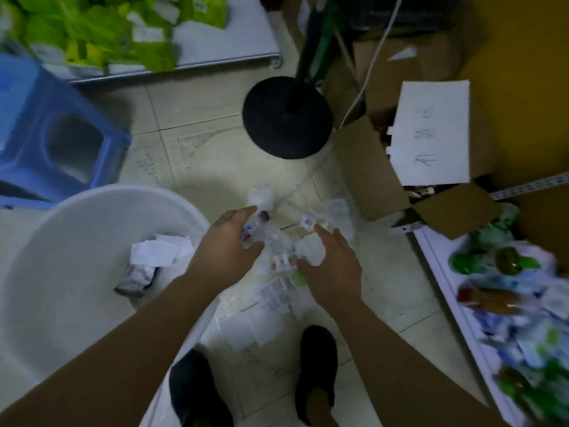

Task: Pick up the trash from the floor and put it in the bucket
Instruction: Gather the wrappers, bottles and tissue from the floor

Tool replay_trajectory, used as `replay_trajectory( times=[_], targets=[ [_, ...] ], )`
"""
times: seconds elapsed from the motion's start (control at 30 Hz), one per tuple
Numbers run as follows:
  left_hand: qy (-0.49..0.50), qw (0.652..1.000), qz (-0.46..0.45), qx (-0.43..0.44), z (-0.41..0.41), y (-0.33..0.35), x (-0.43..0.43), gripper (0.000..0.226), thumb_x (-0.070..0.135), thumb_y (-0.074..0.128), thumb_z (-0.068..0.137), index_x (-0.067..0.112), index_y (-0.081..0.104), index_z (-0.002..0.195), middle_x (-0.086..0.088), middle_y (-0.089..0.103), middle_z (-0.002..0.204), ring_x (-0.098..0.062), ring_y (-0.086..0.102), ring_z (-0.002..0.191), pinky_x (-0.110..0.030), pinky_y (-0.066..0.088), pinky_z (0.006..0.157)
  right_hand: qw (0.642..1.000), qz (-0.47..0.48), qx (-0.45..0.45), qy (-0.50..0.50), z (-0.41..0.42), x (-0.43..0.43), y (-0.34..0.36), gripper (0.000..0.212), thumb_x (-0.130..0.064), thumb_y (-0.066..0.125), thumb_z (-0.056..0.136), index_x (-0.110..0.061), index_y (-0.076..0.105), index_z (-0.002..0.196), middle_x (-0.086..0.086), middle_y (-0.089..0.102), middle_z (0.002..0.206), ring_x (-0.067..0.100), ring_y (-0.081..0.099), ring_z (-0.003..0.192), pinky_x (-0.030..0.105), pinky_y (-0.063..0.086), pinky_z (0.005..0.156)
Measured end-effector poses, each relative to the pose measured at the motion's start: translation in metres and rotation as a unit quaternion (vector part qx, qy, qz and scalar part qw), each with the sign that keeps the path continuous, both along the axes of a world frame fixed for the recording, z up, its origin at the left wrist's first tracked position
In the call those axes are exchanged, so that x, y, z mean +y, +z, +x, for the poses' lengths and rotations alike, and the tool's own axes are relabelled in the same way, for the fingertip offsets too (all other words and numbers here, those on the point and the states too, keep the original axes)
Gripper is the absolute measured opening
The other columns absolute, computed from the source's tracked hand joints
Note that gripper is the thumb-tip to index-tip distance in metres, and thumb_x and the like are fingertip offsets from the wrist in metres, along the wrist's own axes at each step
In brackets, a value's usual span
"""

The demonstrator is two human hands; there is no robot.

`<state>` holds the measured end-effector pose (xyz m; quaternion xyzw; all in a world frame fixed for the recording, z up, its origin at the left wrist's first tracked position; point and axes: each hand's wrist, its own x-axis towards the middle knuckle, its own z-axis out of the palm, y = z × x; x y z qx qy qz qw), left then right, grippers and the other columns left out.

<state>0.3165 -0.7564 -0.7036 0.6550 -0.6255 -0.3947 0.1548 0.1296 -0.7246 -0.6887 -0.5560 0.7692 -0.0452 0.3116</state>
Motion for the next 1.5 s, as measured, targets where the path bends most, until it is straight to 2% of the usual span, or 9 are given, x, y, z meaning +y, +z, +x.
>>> replay_trajectory(
  times=[0.27, 0.57, 0.7, 0.9, 1.1, 1.23, 1.33, 1.43, 1.5],
  targets=[
    [-0.015, 0.995, 0.040, -0.092, -0.091, -0.080, -0.017, 0.070, 0.023, 0.074, 0.077, 0.019, 0.042, 0.139, -0.013, 0.057, 0.128, -0.030, 0.056, 0.110, -0.029, 0.039, 0.088, 0.998, 0.035, -0.047, 0.011, -0.100, -0.026, -0.095, 0.070, -0.038, 0.065, 0.084, -0.024, 0.033, 0.145, 0.008, 0.031, 0.154, 0.025, 0.031, 0.141, 0.049, 0.029, 0.112],
    [0.051, 0.979, 0.120, -0.157, -0.096, -0.202, -0.043, 0.076, 0.027, 0.073, 0.074, 0.014, 0.037, 0.141, -0.016, 0.053, 0.131, -0.033, 0.051, 0.116, -0.042, 0.046, 0.096, 0.990, 0.029, -0.050, 0.132, -0.130, -0.099, -0.214, 0.059, -0.031, 0.074, 0.075, -0.023, 0.052, 0.129, 0.014, 0.053, 0.121, 0.031, 0.055, 0.108, 0.043, 0.048, 0.094],
    [0.083, 0.971, 0.093, -0.204, -0.083, -0.271, -0.066, 0.078, 0.026, 0.070, 0.078, 0.015, 0.031, 0.144, -0.017, 0.045, 0.139, -0.036, 0.043, 0.125, -0.045, 0.041, 0.102, 0.973, 0.008, -0.002, 0.232, -0.127, -0.131, -0.278, 0.060, -0.033, 0.072, 0.076, -0.024, 0.048, 0.130, 0.012, 0.054, 0.115, 0.031, 0.056, 0.104, 0.042, 0.050, 0.087],
    [0.078, 0.943, 0.100, -0.307, -0.067, -0.370, -0.062, 0.079, 0.034, 0.065, 0.078, 0.025, 0.021, 0.144, -0.012, 0.037, 0.141, -0.033, 0.035, 0.129, -0.050, 0.037, 0.099, 0.935, 0.013, 0.093, 0.342, -0.106, -0.173, -0.370, 0.079, -0.042, 0.070, 0.075, -0.022, 0.032, 0.141, 0.014, 0.047, 0.128, 0.032, 0.049, 0.118, 0.045, 0.046, 0.096],
    [0.092, 0.892, 0.002, -0.442, -0.070, -0.405, -0.060, 0.069, 0.045, 0.061, 0.079, 0.023, 0.030, 0.136, -0.013, 0.049, 0.127, -0.032, 0.044, 0.118, -0.046, 0.036, 0.095, 0.928, -0.020, 0.157, 0.337, -0.097, -0.178, -0.417, 0.081, -0.036, 0.071, 0.074, -0.015, 0.025, 0.138, 0.015, 0.050, 0.122, 0.033, 0.053, 0.111, 0.041, 0.046, 0.087],
    [0.096, 0.914, 0.039, -0.392, -0.075, -0.393, -0.041, 0.065, 0.054, 0.058, 0.079, 0.022, 0.039, 0.132, -0.012, 0.055, 0.121, -0.032, 0.049, 0.112, -0.043, 0.036, 0.094, 0.937, -0.015, 0.081, 0.341, -0.087, -0.169, -0.410, 0.075, -0.038, 0.074, 0.072, -0.017, 0.034, 0.132, 0.013, 0.054, 0.120, 0.032, 0.055, 0.110, 0.041, 0.049, 0.090],
    [0.138, 0.944, 0.079, -0.290, -0.076, -0.379, -0.030, 0.069, 0.047, 0.065, 0.075, 0.022, 0.040, 0.134, -0.012, 0.053, 0.119, -0.031, 0.052, 0.108, -0.040, 0.046, 0.091, 0.953, -0.017, 0.009, 0.302, -0.085, -0.155, -0.406, 0.077, -0.040, 0.077, 0.068, -0.021, 0.037, 0.131, 0.010, 0.057, 0.119, 0.031, 0.057, 0.108, 0.041, 0.051, 0.088],
    [0.187, 0.953, 0.056, -0.233, -0.076, -0.363, -0.030, 0.071, 0.045, 0.071, 0.071, 0.021, 0.043, 0.132, -0.010, 0.053, 0.115, -0.027, 0.054, 0.101, -0.040, 0.050, 0.088, 0.960, -0.047, -0.070, 0.267, -0.082, -0.145, -0.403, 0.080, -0.038, 0.080, 0.066, -0.025, 0.037, 0.132, 0.004, 0.059, 0.118, 0.028, 0.059, 0.106, 0.039, 0.051, 0.087],
    [0.195, 0.952, 0.014, -0.237, -0.077, -0.351, -0.033, 0.072, 0.046, 0.071, 0.071, 0.020, 0.044, 0.132, -0.011, 0.053, 0.116, -0.028, 0.054, 0.102, -0.042, 0.050, 0.089, 0.956, -0.084, -0.124, 0.251, -0.081, -0.147, -0.398, 0.067, -0.032, 0.079, 0.070, -0.023, 0.042, 0.124, 0.001, 0.060, 0.108, 0.026, 0.061, 0.101, 0.033, 0.050, 0.082]
  ],
)
